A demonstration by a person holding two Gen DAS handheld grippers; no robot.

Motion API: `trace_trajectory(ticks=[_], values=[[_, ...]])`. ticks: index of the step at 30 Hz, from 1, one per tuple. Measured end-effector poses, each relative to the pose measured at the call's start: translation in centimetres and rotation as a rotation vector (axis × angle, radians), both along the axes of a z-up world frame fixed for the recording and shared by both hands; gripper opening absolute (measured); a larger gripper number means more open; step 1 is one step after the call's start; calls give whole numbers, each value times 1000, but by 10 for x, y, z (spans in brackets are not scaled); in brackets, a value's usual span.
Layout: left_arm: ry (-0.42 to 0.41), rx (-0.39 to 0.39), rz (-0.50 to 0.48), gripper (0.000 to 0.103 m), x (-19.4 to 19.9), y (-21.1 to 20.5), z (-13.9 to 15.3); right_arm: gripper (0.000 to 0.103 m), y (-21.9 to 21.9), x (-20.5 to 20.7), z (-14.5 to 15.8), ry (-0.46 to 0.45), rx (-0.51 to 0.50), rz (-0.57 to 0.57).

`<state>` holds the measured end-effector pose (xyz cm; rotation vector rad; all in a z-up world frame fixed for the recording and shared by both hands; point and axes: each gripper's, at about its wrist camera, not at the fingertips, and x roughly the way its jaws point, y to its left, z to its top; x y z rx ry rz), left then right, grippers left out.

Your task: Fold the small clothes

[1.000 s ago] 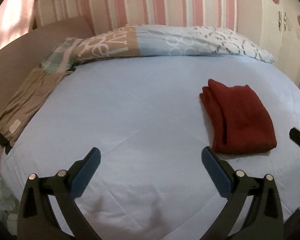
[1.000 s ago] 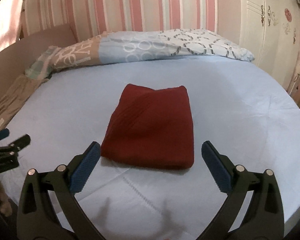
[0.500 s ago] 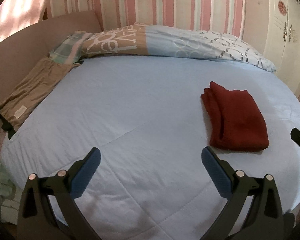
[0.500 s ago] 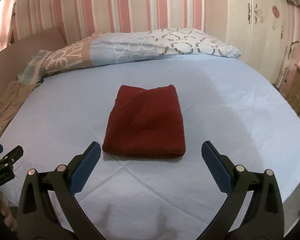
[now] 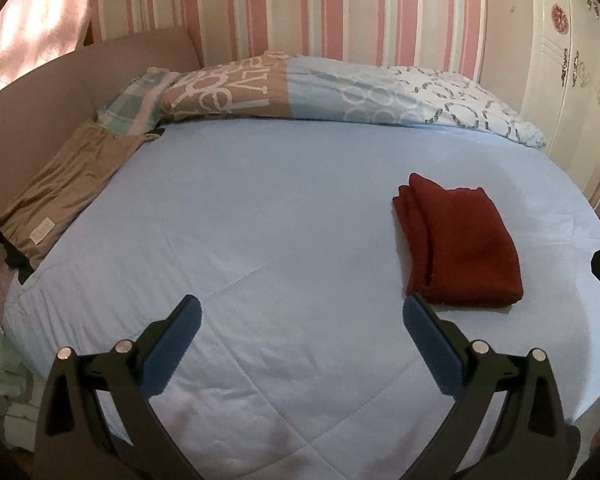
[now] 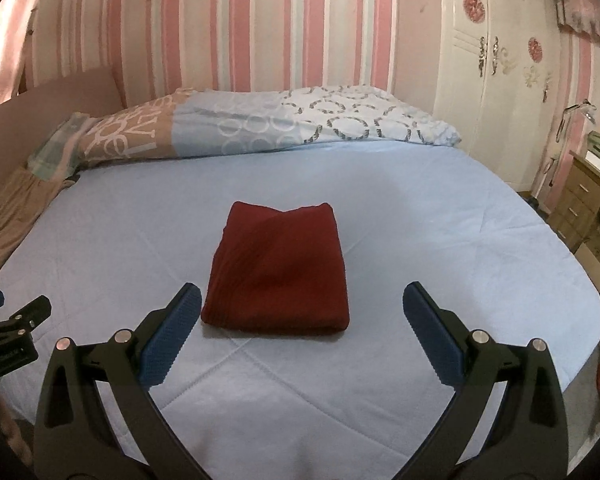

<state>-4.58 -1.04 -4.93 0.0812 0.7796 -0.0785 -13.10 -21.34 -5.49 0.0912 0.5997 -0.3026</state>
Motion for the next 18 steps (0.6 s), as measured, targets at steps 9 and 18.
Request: trace_trajectory(ticks=[9, 18], values=[[5, 0, 1, 101, -1, -4, 7, 100, 0, -5, 6, -6, -9, -8], [-15, 8, 0, 101, -9, -8, 10, 100, 5, -2, 10, 0, -9, -8]])
